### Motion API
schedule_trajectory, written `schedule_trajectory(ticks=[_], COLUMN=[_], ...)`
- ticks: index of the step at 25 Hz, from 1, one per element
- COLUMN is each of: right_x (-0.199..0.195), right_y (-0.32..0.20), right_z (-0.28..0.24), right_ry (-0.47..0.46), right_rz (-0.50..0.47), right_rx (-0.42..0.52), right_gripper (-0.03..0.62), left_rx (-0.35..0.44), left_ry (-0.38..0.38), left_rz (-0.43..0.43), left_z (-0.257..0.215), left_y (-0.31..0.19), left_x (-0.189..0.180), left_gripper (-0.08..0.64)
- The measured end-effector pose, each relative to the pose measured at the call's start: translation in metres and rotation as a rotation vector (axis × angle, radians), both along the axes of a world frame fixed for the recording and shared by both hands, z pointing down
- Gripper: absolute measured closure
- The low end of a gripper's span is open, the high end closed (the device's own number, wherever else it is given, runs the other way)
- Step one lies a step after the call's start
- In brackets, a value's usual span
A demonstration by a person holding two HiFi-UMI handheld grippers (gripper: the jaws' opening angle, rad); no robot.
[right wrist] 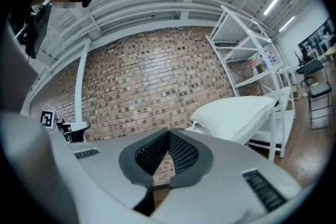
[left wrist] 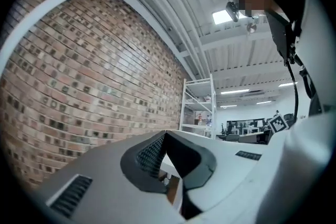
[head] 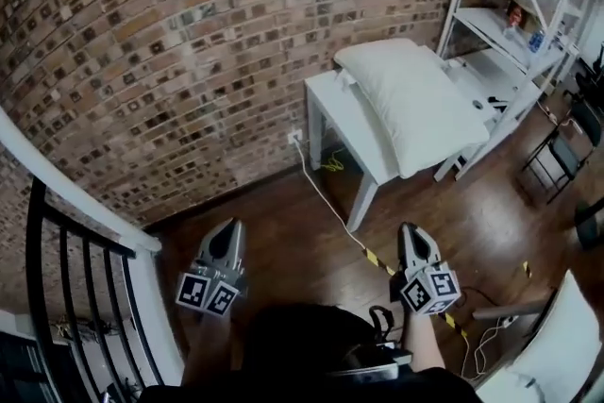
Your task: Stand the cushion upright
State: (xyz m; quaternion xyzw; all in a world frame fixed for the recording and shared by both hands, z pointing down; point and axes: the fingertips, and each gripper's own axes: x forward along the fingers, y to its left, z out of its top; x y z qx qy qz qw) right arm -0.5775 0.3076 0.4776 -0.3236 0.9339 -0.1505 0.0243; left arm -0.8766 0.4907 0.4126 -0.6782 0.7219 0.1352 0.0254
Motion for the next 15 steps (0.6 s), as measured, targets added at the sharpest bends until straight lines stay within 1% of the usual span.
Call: schedule_trajectory(ticks=[4,7,9,11,15], right_x=[0.096,0.173,0.216,0.250,0.302], right_y=[-0.033,-0.038,-0.037,-0.032,-0.018], right_z=[0.006,0.011,0.012,0.012,0.009], right_ry=[-0.001,0.000,0.000,0.004,0.030], right_rz=[0.157,0.312,0.406,0.477,0.604], right_rx=[0.004,-0.005,-0.009,-0.006,0.007], right_gripper=[0.589,0.589,0.589,0.589,0.589], left_rx=[-0.012,-0.025,-0.030,-0.029,-0.024], left_ry=[-0.007,-0.014,-0.019,-0.016,-0.019], left_rz=[0.175,0.349,0.466,0.566,0.735], left_z=[0.006,0.012,0.012,0.011,0.008], left_y=[-0.092,-0.150,-0.182,-0.209,-0.254], left_x=[0.073,0.140,0.183,0.221,0.290], left_gripper=[0.558,0.558,0.558,0.558,0.558])
